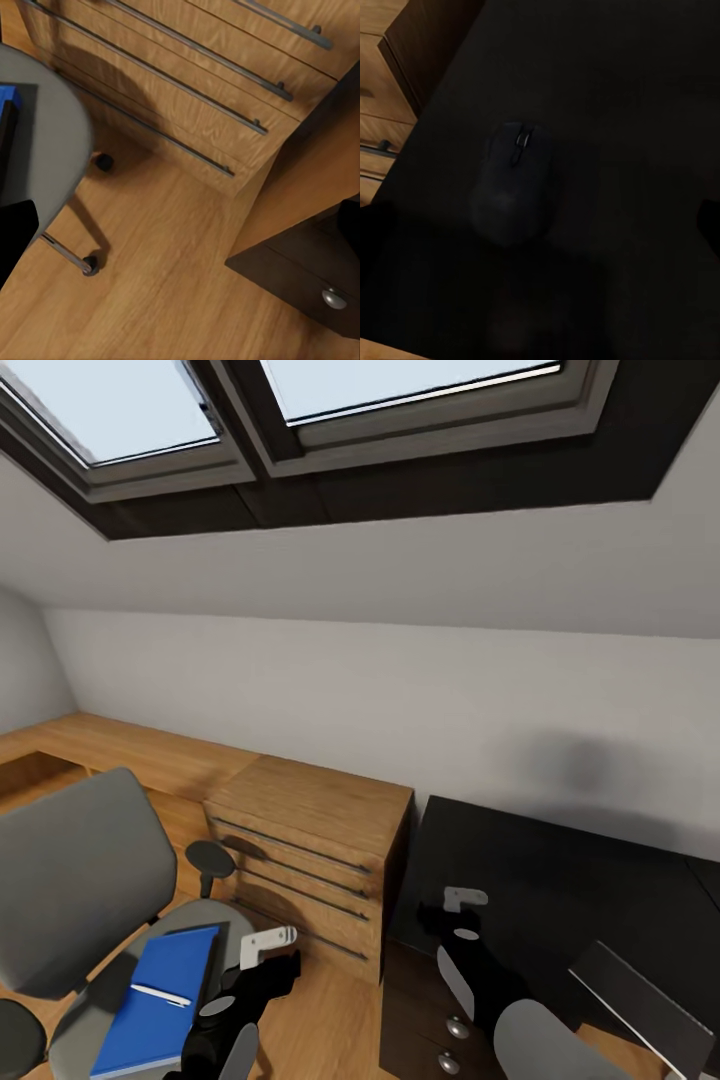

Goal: In the bedroom, organize the workspace by keeping the computer under the desk, ensuring the monitor is on the desk, placing the keyboard on the desk next to the monitor, placing the mouse on the desk next to the keyboard, moving the folder from the swivel chair onto the desk next to the mouse, stacking the notebook on top of the folder with the pen on top of the notebook, and positioning the swivel chair next to the desk.

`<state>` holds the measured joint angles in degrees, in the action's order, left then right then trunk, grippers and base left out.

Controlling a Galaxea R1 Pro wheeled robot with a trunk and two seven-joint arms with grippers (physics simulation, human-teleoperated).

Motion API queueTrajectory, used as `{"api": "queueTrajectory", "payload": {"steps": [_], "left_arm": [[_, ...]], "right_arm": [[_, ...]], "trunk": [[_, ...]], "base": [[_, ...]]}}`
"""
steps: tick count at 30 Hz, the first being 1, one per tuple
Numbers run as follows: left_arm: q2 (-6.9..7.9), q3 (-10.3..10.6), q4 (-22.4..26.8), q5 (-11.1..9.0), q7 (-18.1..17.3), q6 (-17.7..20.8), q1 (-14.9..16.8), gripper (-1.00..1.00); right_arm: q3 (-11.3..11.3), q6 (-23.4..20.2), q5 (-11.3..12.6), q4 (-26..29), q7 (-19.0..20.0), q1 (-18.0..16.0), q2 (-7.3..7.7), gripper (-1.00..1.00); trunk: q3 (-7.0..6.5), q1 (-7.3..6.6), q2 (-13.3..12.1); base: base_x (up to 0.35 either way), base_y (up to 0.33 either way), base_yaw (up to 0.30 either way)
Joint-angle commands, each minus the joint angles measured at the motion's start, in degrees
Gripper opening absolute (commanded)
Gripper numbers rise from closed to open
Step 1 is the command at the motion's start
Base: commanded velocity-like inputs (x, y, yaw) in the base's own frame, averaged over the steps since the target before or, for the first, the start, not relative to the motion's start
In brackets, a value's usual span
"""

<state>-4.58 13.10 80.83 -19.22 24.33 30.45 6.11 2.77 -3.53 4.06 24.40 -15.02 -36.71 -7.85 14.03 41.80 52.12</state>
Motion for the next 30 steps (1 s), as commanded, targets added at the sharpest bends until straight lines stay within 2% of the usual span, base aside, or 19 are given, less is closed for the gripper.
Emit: {"api": "queueTrajectory", "payload": {"steps": [1,12,15,25,30], "left_arm": [[0.00,0.1,0.1,-0.6,0.6,0.1,0.0,1.00],[-0.16,0.1,0.0,-0.6,0.6,0.1,0.0,1.00],[-0.16,0.1,0.0,-0.6,0.6,0.1,0.0,1.00],[-0.23,0.1,-0.1,-0.6,0.6,0.1,0.0,1.00],[-0.20,0.1,-0.1,-0.7,0.6,0.1,0.0,1.00]], "right_arm": [[0.3,-0.3,0.4,0.1,-0.4,0.0,0.02,1.00],[0.3,-0.4,0.5,0.1,-0.4,0.0,0.02,1.00],[0.3,-2.3,0.5,0.1,-0.4,0.0,0.02,1.00],[0.3,-3.1,0.5,0.1,-0.3,0.0,0.02,1.00],[0.3,-3.1,0.5,0.1,-0.3,0.0,0.02,1.00]], "trunk": [[0.27,0.23,0.5],[2.24,2.65,4.9],[2.78,3.31,6.1],[4.57,5.51,10.1],[4.57,5.51,10.1]], "base": [[0.000,0.000,0.000],[0.000,0.000,0.000],[0.000,0.000,0.000],[0.000,0.000,0.000],[0.000,0.000,0.000]]}}
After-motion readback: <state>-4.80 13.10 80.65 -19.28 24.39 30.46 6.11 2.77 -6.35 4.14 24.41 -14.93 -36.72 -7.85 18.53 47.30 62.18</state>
